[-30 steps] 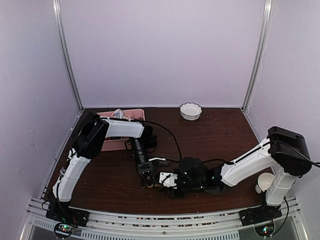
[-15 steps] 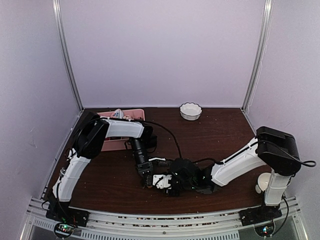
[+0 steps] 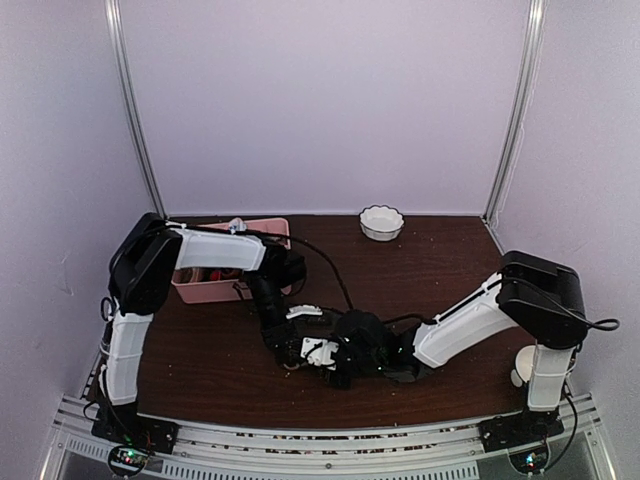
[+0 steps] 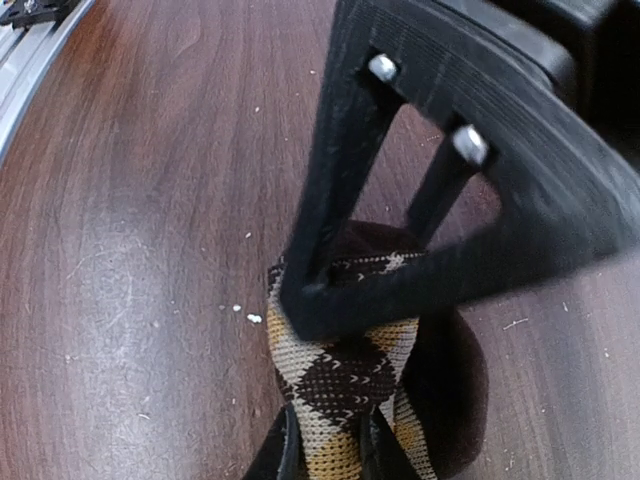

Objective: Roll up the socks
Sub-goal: Roll the sock at the center of the board.

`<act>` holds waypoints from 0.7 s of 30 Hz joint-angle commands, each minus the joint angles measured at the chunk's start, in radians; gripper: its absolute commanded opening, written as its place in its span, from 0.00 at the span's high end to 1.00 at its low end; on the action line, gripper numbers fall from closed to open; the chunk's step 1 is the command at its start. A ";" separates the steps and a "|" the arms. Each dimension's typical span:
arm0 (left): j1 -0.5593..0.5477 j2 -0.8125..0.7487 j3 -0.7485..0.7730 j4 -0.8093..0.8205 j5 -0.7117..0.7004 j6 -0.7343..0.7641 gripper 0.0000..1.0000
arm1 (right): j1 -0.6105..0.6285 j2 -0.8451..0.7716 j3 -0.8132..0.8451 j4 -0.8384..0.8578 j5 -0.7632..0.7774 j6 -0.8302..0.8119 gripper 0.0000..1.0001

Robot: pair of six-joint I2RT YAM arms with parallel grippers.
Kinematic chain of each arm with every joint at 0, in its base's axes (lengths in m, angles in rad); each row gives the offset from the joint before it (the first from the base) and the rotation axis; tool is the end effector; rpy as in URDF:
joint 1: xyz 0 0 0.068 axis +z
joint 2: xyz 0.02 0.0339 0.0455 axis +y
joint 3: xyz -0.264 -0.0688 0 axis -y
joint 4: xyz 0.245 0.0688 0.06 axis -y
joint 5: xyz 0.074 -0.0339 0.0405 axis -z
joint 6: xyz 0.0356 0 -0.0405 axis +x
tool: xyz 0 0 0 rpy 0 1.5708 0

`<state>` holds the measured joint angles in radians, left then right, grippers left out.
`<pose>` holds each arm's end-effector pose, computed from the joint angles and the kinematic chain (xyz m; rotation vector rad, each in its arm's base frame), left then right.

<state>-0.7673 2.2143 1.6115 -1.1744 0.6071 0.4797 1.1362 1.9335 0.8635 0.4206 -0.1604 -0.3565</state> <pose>0.2688 -0.2875 0.1342 -1.5291 -2.2784 0.8095 0.1510 0.3388 0.1082 -1.6128 1.6102 0.5988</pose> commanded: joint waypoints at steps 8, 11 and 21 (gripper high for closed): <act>0.081 -0.329 -0.177 0.398 -0.125 0.042 0.50 | -0.061 0.110 -0.102 -0.188 -0.249 0.253 0.95; 0.078 -0.382 -0.248 0.406 -0.051 0.119 0.47 | -0.123 0.143 -0.100 -0.185 -0.359 0.348 0.96; 0.011 -0.393 -0.347 0.401 -0.007 0.211 0.50 | -0.269 0.263 -0.056 -0.223 -0.578 0.535 0.97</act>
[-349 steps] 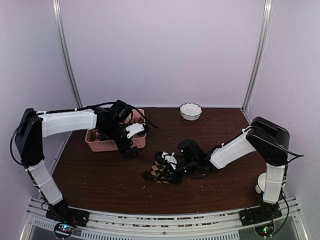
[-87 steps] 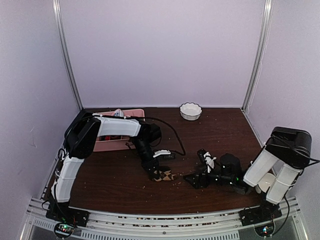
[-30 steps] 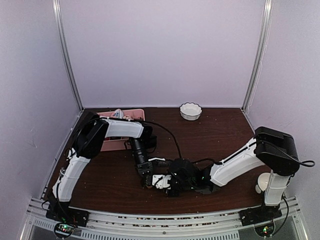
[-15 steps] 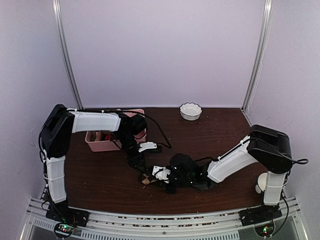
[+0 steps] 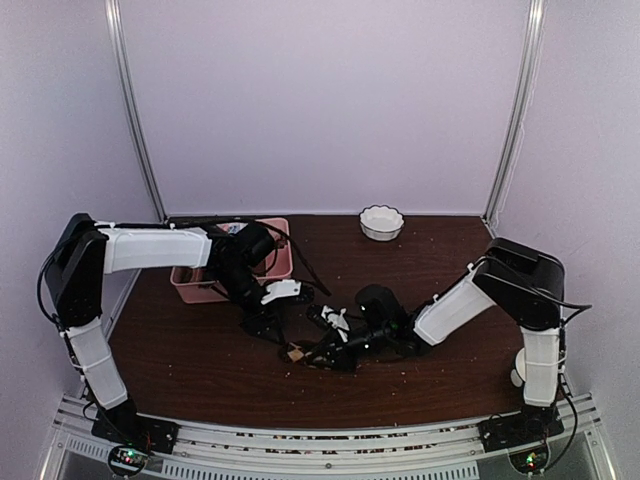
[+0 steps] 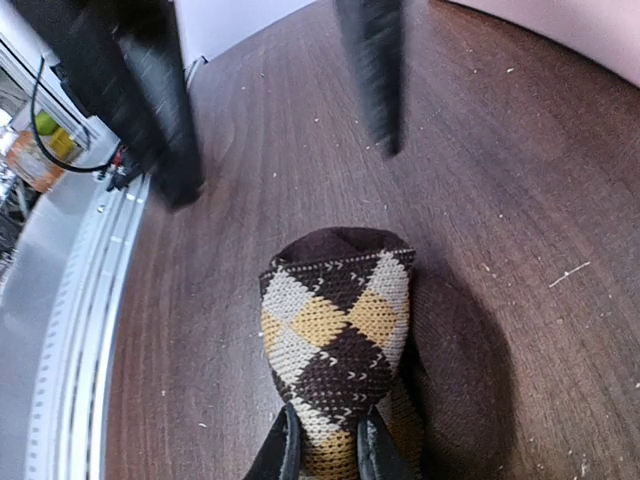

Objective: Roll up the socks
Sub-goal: Roll the sock at the center of the board.

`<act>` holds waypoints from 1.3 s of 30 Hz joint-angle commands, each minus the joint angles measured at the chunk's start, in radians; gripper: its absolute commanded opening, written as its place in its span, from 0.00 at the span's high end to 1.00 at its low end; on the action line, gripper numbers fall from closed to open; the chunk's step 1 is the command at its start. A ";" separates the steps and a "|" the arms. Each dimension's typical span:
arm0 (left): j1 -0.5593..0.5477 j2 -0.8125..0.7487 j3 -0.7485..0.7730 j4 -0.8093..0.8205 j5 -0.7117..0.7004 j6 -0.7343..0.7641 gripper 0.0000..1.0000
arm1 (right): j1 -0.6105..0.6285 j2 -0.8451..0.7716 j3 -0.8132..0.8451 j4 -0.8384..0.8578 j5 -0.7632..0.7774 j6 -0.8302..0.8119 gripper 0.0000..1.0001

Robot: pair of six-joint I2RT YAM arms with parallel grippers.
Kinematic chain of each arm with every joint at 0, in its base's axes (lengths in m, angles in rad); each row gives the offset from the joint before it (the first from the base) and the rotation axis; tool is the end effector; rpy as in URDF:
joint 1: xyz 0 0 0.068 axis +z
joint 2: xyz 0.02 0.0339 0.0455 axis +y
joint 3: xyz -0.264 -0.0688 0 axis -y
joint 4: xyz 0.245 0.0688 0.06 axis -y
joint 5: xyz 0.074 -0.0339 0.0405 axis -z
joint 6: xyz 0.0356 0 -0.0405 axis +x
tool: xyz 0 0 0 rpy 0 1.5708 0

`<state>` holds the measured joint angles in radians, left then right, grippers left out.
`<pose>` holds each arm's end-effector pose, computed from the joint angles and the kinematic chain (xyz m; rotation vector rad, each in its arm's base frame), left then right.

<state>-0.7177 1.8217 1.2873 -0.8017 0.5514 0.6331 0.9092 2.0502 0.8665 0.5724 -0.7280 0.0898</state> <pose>0.2523 -0.2450 0.1946 1.8385 2.1444 -0.8120 0.2100 0.3082 0.0858 -1.3250 1.9146 1.3330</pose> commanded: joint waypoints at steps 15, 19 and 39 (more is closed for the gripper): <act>-0.132 0.148 0.037 0.118 -0.120 0.024 0.59 | -0.124 0.191 -0.007 -0.457 -0.054 0.185 1.00; -0.132 0.192 0.084 0.113 -0.141 -0.008 0.81 | -0.125 0.190 -0.017 -0.406 -0.075 0.220 1.00; -0.129 0.246 0.155 0.121 -0.248 -0.087 0.70 | -0.123 0.200 -0.035 -0.324 -0.104 0.275 0.97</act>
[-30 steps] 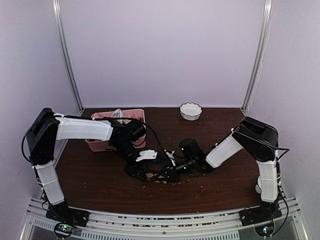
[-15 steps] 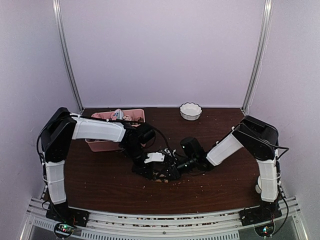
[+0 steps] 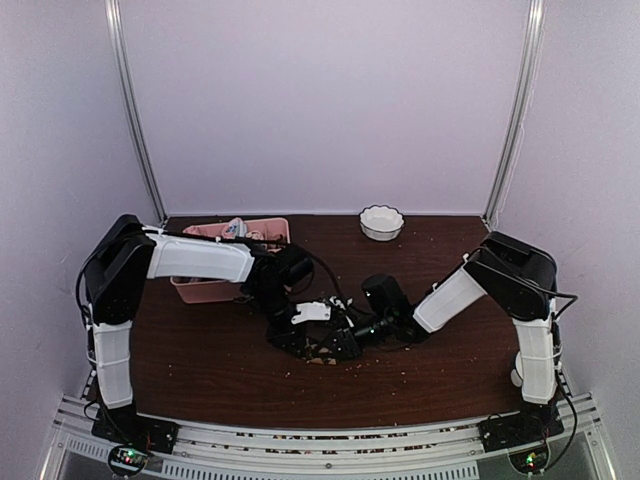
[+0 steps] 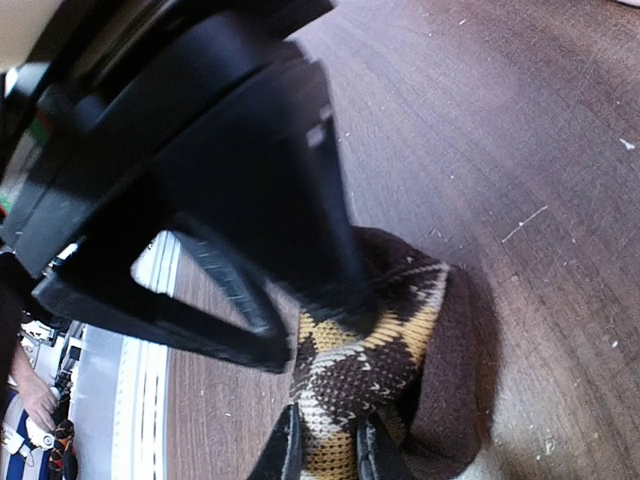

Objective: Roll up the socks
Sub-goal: Roll the sock at the center of the board.

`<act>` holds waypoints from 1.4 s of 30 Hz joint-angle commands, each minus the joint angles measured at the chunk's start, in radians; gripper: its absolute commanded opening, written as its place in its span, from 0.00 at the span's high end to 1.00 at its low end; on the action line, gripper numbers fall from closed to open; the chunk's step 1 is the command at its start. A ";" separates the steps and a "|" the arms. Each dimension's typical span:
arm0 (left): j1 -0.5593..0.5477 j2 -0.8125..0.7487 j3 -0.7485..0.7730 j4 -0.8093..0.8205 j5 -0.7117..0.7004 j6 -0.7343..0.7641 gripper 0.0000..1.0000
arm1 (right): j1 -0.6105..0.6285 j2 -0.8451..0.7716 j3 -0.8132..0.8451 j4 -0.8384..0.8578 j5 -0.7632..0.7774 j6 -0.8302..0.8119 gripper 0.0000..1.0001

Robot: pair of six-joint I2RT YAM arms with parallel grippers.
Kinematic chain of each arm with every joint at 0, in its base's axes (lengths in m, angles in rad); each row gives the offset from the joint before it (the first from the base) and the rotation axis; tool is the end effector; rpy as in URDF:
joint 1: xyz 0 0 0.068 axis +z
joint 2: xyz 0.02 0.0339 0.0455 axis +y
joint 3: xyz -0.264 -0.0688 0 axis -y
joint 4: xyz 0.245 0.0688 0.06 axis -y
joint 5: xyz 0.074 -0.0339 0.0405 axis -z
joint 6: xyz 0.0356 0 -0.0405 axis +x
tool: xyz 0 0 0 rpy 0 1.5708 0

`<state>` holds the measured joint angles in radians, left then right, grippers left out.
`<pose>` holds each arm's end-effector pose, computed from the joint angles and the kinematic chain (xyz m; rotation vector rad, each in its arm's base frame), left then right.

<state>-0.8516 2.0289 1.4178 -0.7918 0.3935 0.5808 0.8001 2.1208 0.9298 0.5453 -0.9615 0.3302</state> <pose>0.2465 -0.3022 0.1535 1.9853 2.2052 -0.6196 0.2437 0.2929 0.0765 -1.1311 2.1237 1.6475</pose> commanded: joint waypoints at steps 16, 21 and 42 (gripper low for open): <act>0.052 -0.020 -0.002 0.082 -0.030 -0.059 0.02 | -0.021 0.147 -0.097 -0.283 0.167 0.099 0.99; 0.050 0.037 0.055 0.063 0.036 -0.048 0.13 | -0.021 0.144 -0.092 -0.290 0.164 0.105 0.99; 0.106 0.229 0.147 -0.093 0.221 -0.062 0.77 | -0.018 0.128 -0.161 -0.095 0.121 0.206 0.90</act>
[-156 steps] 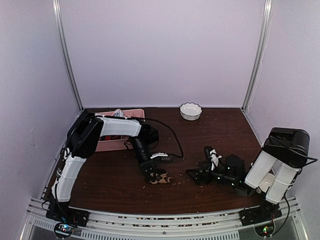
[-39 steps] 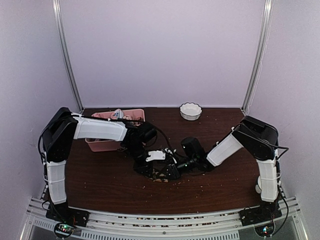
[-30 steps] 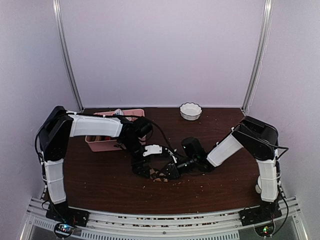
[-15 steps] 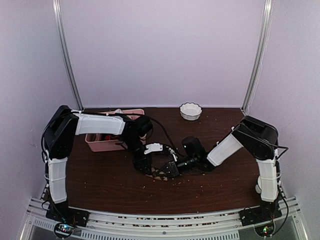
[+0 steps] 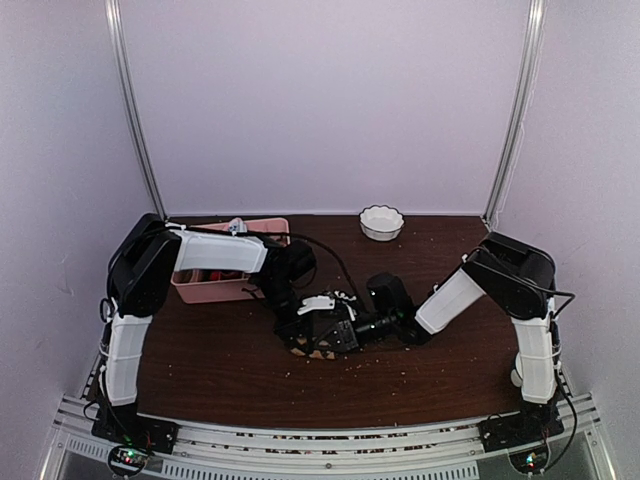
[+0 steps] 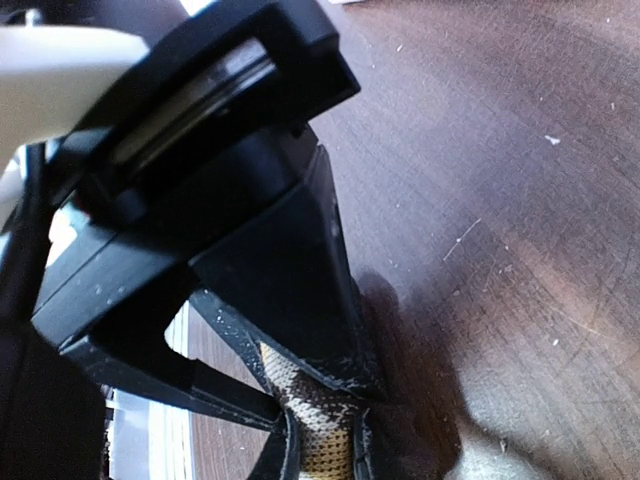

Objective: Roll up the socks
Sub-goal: Roll the sock at the center of the board.

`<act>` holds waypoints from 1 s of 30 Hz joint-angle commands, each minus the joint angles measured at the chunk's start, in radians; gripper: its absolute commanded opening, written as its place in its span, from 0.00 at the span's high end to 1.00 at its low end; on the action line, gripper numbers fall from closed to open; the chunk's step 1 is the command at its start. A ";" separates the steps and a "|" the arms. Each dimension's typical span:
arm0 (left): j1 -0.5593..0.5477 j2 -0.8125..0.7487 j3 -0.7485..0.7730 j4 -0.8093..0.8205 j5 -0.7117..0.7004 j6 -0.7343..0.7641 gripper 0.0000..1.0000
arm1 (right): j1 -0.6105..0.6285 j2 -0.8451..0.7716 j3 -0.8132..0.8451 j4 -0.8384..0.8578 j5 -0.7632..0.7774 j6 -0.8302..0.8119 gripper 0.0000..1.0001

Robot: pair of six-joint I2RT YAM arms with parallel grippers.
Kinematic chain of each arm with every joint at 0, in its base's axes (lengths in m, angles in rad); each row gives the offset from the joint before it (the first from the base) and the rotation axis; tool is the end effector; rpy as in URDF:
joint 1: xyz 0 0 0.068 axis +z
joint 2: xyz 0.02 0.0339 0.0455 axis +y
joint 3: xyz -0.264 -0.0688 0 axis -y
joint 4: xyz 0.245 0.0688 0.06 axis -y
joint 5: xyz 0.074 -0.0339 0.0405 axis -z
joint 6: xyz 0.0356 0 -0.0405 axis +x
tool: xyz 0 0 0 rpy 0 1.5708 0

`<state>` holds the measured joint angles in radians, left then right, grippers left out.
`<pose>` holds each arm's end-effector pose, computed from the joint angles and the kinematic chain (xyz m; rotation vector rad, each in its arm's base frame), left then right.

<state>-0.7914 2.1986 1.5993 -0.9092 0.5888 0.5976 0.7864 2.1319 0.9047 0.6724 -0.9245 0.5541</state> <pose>0.2795 -0.3110 0.1351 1.9430 2.2884 -0.9150 0.2488 0.2895 0.0763 -0.9053 2.2229 1.7030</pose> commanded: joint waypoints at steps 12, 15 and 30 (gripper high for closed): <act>0.063 0.123 0.029 -0.041 0.024 -0.079 1.00 | -0.007 -0.055 -0.302 -0.013 0.217 -0.027 0.58; 0.063 0.146 0.029 -0.065 -0.007 -0.079 1.00 | -0.006 -0.128 -0.339 -0.087 0.319 -0.092 0.02; 0.044 0.211 0.066 -0.127 -0.127 -0.108 1.00 | 0.046 -0.570 -0.695 0.163 0.979 -0.023 0.00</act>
<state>-0.7498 2.3062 1.7084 -1.0142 0.7097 0.5022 0.8276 1.6150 0.3161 0.7765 -0.2340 0.3820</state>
